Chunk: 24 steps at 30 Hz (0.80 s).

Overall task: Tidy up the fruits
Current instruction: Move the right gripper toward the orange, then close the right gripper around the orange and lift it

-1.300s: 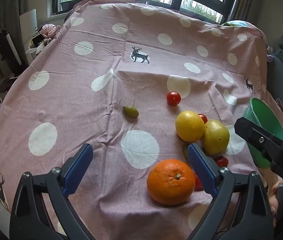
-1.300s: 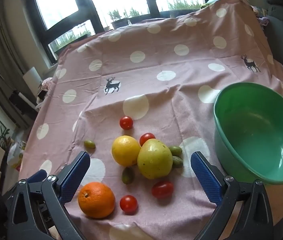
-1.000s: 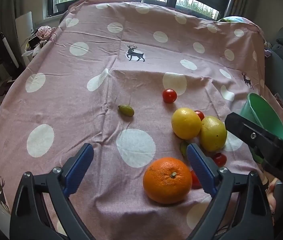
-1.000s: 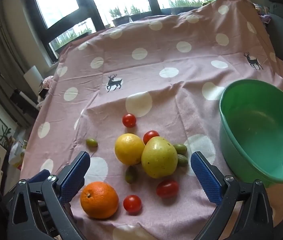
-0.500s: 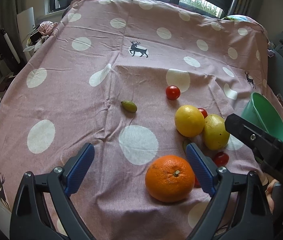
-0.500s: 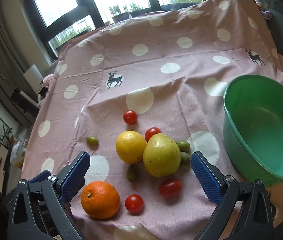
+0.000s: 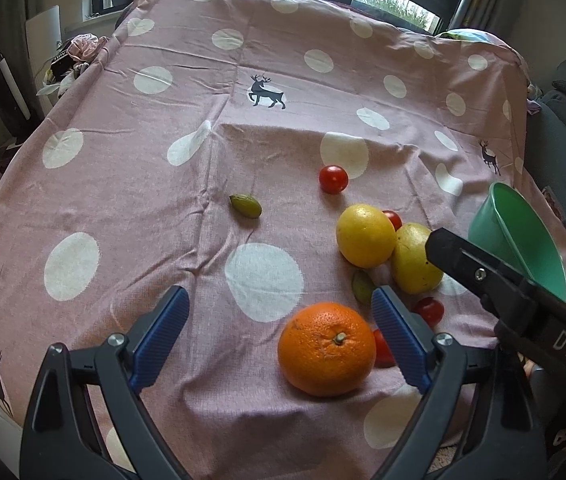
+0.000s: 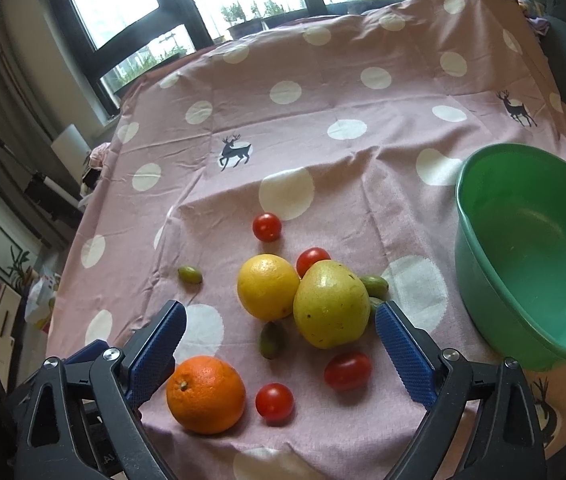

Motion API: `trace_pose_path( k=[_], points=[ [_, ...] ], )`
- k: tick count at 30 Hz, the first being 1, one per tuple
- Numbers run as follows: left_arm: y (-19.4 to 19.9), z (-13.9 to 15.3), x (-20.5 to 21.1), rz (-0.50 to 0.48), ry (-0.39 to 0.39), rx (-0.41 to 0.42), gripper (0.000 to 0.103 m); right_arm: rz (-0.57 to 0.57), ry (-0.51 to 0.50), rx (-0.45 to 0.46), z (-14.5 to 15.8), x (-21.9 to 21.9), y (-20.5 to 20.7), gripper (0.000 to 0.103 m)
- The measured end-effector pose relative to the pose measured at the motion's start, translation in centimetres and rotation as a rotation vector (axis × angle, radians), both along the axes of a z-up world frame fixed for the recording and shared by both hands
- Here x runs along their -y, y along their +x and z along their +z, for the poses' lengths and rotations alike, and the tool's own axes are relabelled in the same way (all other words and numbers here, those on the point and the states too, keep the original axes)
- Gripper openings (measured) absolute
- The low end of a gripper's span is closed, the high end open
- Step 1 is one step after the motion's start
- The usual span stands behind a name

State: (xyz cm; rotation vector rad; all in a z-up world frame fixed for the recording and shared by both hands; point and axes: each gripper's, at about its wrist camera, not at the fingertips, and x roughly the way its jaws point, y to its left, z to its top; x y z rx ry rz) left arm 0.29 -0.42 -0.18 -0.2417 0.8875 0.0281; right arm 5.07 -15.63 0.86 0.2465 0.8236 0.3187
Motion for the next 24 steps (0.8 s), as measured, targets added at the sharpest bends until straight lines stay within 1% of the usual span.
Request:
trace_pose_path(
  k=[4, 7, 10, 12, 14, 17, 19, 22, 24],
  points=[
    [-0.3, 0.0, 0.1, -0.010, 0.003, -0.006, 0.092, 0.018, 0.026, -0.019, 0.0, -0.1, -0.1, 0.087],
    [-0.4, 0.0, 0.1, -0.022, -0.001, -0.025, 0.091, 0.034, 0.059, -0.037, -0.2, 0.0, -0.2, 0.086],
    [-0.5, -0.1, -0.1, -0.015, -0.029, -0.040, 0.091, 0.051, 0.082, -0.049, -0.2, -0.1, -0.2, 0.086],
    [-0.8, 0.0, -0.1, -0.017, -0.029, -0.052, 0.090, 0.068, 0.107, -0.068, -0.3, -0.2, -0.2, 0.086],
    [-1.2, -0.3, 0.2, -0.026, -0.029, -0.036, 0.090, 0.091, 0.128, -0.085, -0.5, -0.5, -0.3, 0.086],
    [-1.5, -1.1, 0.3, -0.029, -0.023, -0.073, 0.087, 0.111, 0.127, -0.101, -0.8, -1.0, -0.4, 0.086],
    [-1.6, -1.5, 0.2, -0.028, -0.024, -0.089, 0.084, 0.117, 0.122, -0.115, -1.0, -1.3, -0.4, 0.077],
    [-1.6, -1.9, 0.0, -0.036, -0.041, -0.111, 0.081, 0.123, 0.130, -0.150, -1.5, -1.4, -0.2, 0.076],
    [-1.6, -2.0, 0.0, -0.047, -0.056, -0.111, 0.081, 0.126, 0.136, -0.169, -1.8, -1.5, 0.0, 0.076]
  ],
)
